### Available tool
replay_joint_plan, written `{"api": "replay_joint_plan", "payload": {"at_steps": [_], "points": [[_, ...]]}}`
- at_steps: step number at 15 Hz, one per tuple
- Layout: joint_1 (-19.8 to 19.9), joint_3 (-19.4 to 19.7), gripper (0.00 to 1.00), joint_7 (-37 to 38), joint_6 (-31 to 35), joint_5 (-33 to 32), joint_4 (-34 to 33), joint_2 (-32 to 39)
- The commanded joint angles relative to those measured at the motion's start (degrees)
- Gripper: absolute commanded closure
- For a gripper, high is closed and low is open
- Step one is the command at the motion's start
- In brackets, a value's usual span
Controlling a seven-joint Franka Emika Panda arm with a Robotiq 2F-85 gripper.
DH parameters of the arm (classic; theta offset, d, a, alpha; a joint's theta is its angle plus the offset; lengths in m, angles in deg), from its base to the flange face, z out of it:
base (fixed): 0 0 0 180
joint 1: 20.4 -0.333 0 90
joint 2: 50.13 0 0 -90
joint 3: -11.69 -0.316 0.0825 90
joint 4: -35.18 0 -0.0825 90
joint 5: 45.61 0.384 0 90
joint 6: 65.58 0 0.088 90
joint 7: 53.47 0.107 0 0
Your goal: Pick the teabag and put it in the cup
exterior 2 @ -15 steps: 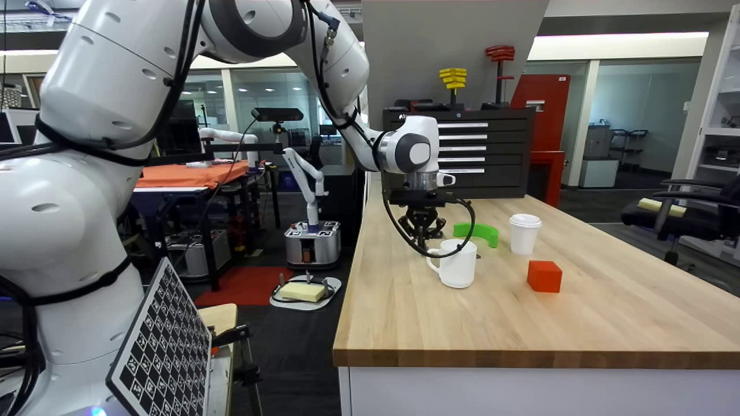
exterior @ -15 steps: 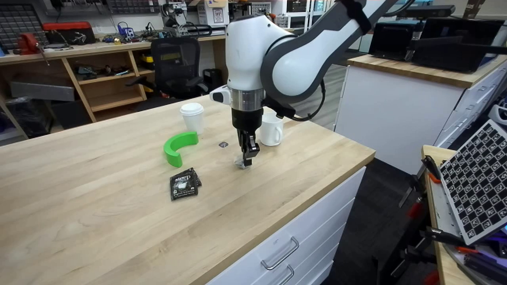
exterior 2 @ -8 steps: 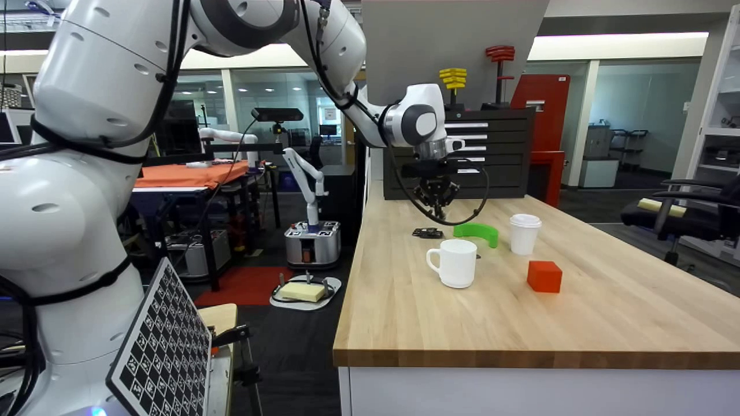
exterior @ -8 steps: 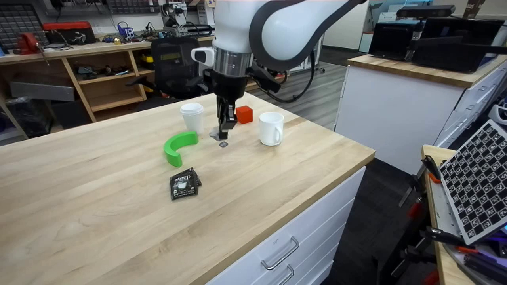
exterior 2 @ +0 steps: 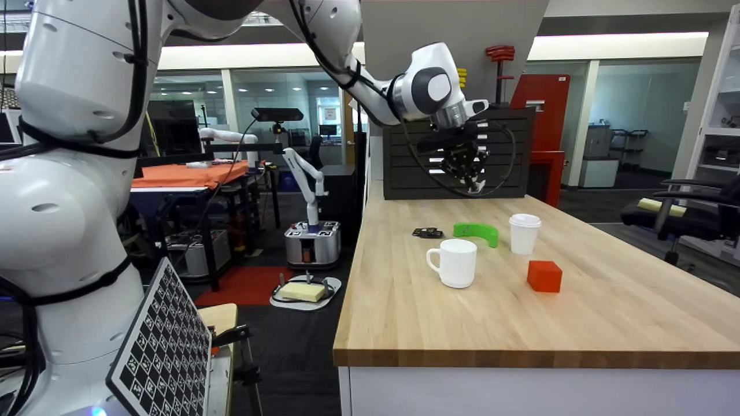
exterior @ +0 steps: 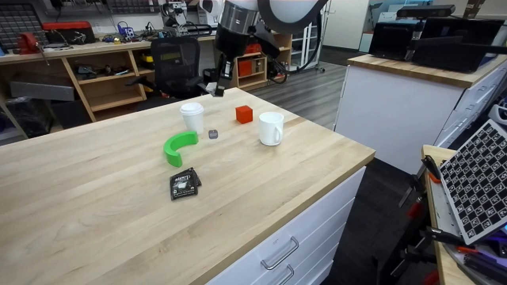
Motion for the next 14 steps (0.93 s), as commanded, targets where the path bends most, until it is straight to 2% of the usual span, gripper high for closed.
{"api": "replay_joint_plan", "payload": {"at_steps": [1, 9, 14], "points": [[-0.4, 3.0, 0.95, 6.3, 1.4, -3.8, 4.1, -5.5], [0.3, 5.8, 0.94, 14.2, -1.0, -9.5, 11.1, -13.5], [1.4, 5.9, 0.94, 14.7, -8.4, -8.7, 19.3, -19.6]]}}
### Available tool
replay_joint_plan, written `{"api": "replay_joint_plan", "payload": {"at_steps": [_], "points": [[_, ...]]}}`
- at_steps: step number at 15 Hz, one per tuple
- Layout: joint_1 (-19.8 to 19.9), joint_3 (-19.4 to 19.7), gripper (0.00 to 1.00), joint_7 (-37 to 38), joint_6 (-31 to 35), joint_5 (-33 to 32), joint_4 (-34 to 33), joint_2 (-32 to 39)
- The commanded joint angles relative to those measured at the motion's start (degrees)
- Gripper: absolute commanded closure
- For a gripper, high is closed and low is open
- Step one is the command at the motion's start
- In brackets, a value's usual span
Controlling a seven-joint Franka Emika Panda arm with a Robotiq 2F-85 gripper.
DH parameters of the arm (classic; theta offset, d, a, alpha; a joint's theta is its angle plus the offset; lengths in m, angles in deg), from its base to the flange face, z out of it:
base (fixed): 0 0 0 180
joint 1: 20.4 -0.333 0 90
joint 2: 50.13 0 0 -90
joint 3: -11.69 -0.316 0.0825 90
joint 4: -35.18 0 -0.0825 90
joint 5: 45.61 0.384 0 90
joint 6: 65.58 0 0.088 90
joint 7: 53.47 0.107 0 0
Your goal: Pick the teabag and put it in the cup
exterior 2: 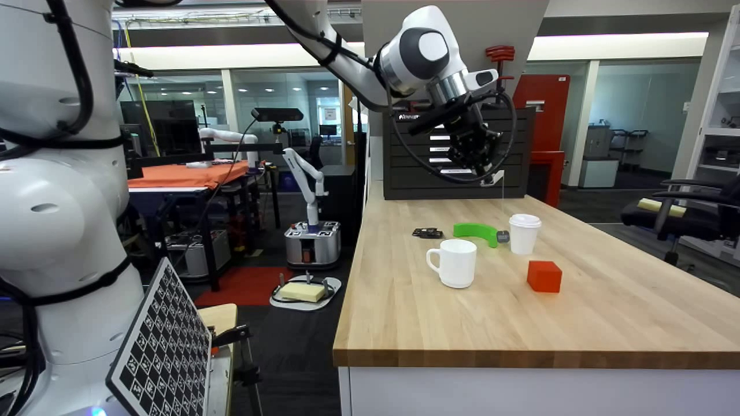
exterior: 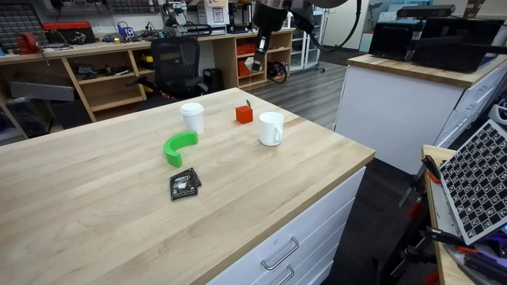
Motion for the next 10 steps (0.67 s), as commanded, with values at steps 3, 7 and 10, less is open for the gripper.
{"api": "replay_joint_plan", "payload": {"at_steps": [3, 7, 10], "points": [[1.7, -1.4, 0.94, 0.6, -6.2, -0.1, 9.4, -7.6], [1.8, -2.0, 0.93, -1.0, -7.6, 0.9, 12.3, -9.2], [1.8, -2.3, 0.95, -1.7, -7.3, 1.3, 13.9, -9.7]]}}
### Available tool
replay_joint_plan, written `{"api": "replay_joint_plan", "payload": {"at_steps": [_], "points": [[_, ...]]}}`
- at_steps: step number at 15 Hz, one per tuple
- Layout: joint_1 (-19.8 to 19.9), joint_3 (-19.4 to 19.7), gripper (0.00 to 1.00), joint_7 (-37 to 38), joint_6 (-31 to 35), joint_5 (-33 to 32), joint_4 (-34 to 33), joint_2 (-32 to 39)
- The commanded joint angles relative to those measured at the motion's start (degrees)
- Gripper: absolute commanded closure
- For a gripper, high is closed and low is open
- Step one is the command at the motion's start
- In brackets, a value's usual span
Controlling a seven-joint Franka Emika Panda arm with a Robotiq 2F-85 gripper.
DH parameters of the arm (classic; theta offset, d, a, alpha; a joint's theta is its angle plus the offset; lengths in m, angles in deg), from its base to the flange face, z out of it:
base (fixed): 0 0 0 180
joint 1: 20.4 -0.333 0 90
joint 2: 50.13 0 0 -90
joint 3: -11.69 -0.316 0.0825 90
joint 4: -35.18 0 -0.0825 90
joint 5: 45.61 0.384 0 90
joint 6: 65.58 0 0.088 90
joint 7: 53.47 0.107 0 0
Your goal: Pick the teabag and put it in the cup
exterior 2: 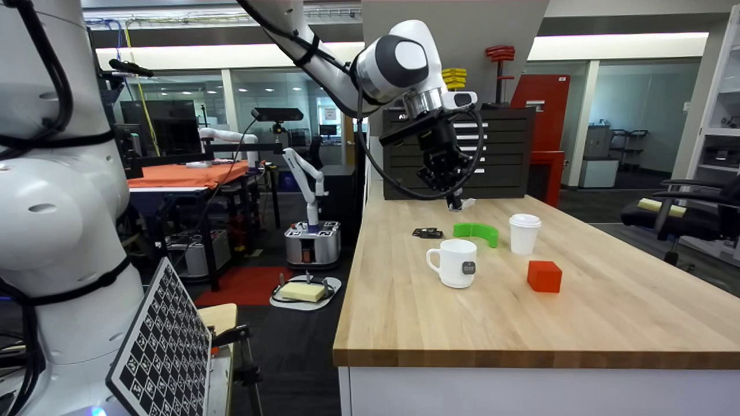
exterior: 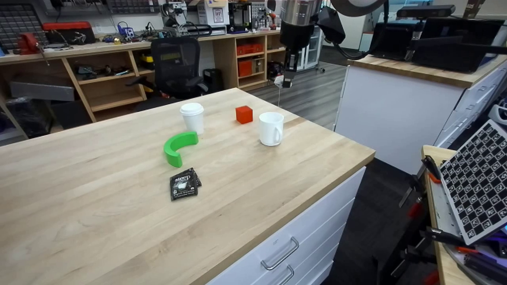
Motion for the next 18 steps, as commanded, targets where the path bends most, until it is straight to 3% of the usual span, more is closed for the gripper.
{"api": "replay_joint_plan", "payload": {"at_steps": [1, 18], "points": [[1.2, -1.3, 0.97, -1.4, -1.0, 0.9, 3.6, -3.4], [2.8, -0.8, 0.95, -6.5, 3.2, 3.5, 3.3, 3.2]]}}
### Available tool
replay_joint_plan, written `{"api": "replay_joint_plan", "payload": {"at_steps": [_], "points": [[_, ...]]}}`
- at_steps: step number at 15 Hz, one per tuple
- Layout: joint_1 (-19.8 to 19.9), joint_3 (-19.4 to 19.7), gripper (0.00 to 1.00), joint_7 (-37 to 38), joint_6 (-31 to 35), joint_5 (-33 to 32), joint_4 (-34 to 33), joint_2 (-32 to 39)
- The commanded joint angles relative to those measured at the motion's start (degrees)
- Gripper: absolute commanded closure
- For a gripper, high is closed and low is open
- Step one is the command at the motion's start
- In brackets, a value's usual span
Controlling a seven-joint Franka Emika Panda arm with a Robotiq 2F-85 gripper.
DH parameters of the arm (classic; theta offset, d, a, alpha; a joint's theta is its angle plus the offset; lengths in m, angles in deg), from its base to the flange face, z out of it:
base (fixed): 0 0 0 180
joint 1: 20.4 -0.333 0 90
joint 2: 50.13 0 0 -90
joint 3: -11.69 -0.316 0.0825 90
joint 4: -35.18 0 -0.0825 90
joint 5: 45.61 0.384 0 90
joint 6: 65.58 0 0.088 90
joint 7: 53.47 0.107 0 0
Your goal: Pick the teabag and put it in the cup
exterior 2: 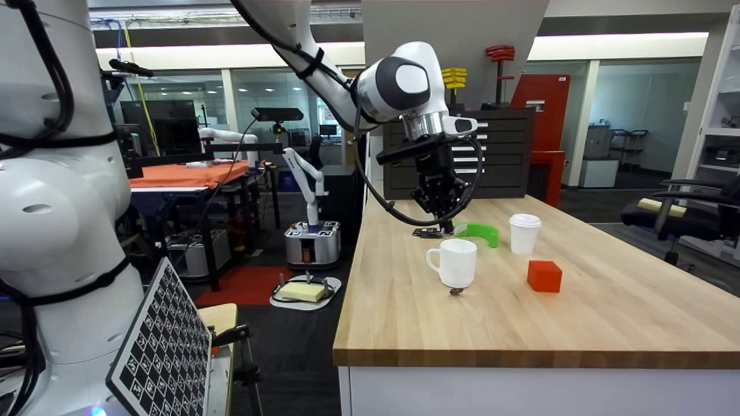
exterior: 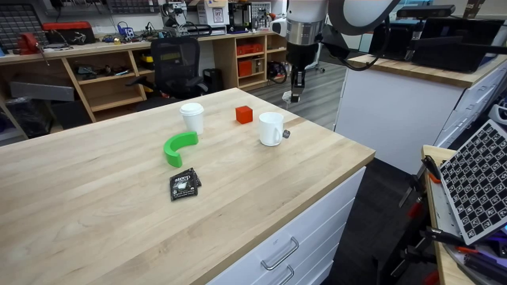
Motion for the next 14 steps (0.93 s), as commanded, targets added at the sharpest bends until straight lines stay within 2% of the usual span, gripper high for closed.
{"api": "replay_joint_plan", "payload": {"at_steps": [1, 9, 14], "points": [[1.2, -0.9, 0.95, -2.8, 2.8, 1.3, -0.1, 2.0], [1.3, -1.2, 0.95, -4.8, 10.2, 1.8, -0.6, 3.9], [1.5, -1.0, 0.94, -5.4, 11.3, 2.6, -0.1, 3.9]]}}
